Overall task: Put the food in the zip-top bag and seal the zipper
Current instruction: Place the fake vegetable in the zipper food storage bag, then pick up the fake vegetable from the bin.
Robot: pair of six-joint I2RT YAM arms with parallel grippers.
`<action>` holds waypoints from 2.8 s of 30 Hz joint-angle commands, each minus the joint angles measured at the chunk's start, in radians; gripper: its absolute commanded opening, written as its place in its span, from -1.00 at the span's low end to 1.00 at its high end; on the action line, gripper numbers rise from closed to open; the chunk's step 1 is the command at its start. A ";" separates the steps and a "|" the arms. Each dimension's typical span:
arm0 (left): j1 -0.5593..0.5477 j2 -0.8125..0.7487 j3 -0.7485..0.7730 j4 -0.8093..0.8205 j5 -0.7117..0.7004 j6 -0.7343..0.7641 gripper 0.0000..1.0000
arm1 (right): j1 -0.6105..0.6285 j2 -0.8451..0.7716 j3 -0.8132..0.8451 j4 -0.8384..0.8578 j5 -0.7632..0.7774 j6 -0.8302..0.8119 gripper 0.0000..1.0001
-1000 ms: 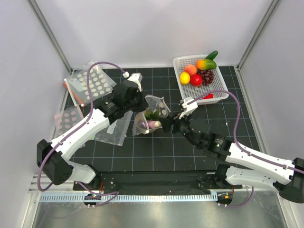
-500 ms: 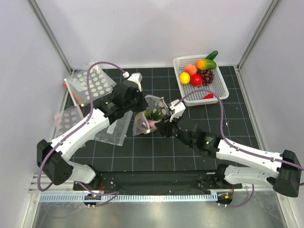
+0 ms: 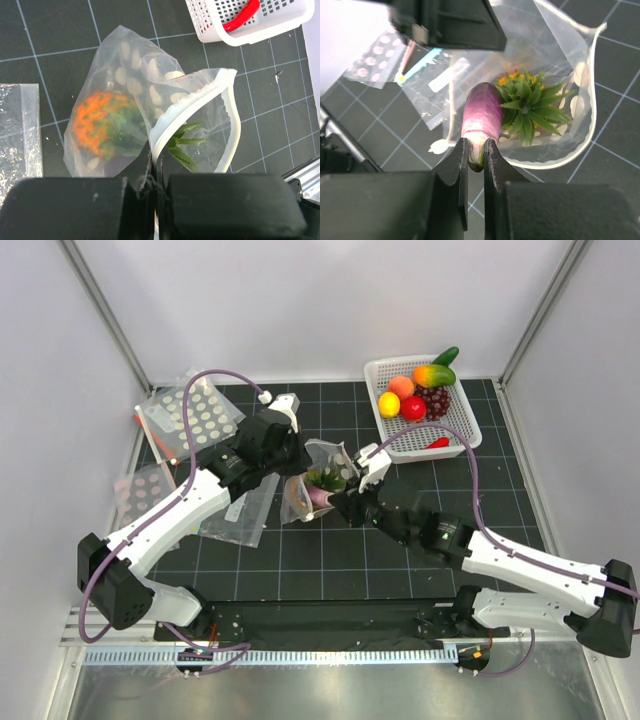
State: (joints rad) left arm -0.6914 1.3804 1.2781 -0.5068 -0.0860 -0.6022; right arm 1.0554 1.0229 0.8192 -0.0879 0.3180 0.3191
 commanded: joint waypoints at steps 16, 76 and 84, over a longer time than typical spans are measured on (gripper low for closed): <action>-0.022 -0.040 0.009 0.060 0.037 0.024 -1.00 | -0.236 0.258 0.233 -0.174 -0.585 0.038 -0.98; -0.025 -0.052 0.009 0.036 -0.054 0.027 -0.99 | -0.813 0.753 0.902 -0.825 0.346 0.701 0.40; -0.025 -0.052 0.009 0.037 -0.047 0.025 -0.99 | -0.906 0.882 0.865 -0.753 0.239 0.704 0.40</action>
State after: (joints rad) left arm -0.7132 1.3636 1.2781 -0.5064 -0.1375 -0.5827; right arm 0.1623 1.8713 1.6897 -0.8532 0.5667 0.9928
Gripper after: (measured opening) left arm 0.012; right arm 0.700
